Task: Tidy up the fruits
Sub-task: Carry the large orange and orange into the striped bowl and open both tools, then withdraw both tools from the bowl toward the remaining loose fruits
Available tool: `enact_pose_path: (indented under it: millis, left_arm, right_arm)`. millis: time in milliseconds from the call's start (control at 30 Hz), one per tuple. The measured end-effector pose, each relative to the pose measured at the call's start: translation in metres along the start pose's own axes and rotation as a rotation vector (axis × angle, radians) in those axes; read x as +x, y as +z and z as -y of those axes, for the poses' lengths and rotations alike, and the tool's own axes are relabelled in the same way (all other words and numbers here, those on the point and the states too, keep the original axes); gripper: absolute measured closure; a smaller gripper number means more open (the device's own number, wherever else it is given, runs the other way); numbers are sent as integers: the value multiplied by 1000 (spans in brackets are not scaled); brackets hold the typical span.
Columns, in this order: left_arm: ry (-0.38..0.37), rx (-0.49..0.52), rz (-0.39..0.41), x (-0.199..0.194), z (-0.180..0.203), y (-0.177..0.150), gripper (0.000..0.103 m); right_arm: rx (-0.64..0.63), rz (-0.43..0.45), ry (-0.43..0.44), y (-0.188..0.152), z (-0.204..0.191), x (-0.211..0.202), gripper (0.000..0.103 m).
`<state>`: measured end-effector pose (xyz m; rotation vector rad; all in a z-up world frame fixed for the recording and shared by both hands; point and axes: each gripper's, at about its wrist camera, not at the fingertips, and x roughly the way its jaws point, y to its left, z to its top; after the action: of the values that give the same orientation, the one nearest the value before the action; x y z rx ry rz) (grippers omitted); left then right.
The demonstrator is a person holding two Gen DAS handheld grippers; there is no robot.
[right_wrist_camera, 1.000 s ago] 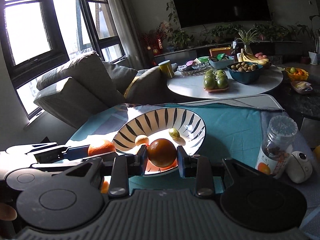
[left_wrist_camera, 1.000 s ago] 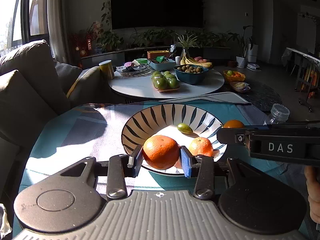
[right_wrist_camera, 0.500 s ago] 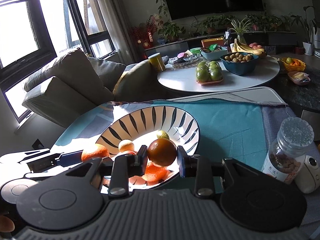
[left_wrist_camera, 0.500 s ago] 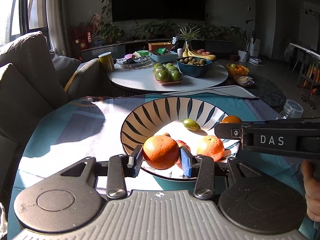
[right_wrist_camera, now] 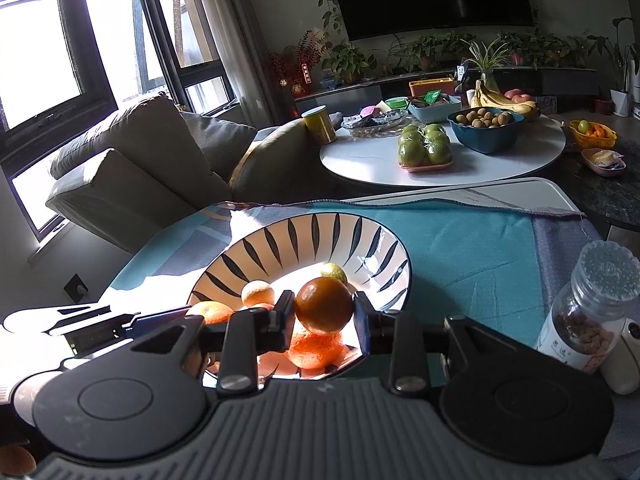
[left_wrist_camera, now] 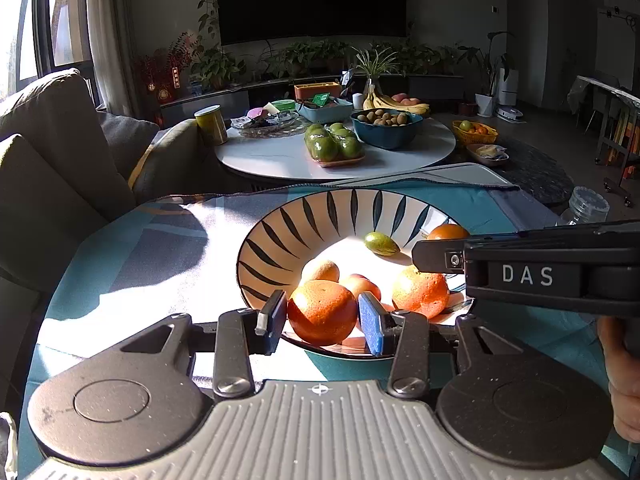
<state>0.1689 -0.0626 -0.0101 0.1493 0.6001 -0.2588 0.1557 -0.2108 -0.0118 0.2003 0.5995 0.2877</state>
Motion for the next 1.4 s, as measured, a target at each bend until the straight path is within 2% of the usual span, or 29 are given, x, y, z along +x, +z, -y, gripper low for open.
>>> enact_pose_path:
  millis: [500,867,1167,1400]
  left_arm:
    - [13,1,10,-6,-2,-2,66]
    - [16,7,15,-11,-4,-4,66]
    - [25,3,21,-15,-6,-4,66]
    - [32,-2,27,-22,-12,-8,66]
  right_arm:
    - [12,3,15,0,1,-1,18]
    - [9,36,28,3,0,-7,18]
    - [-8,105,49,7,-2,-22,18]
    - [-2,103,44,7,-1,-24,18]
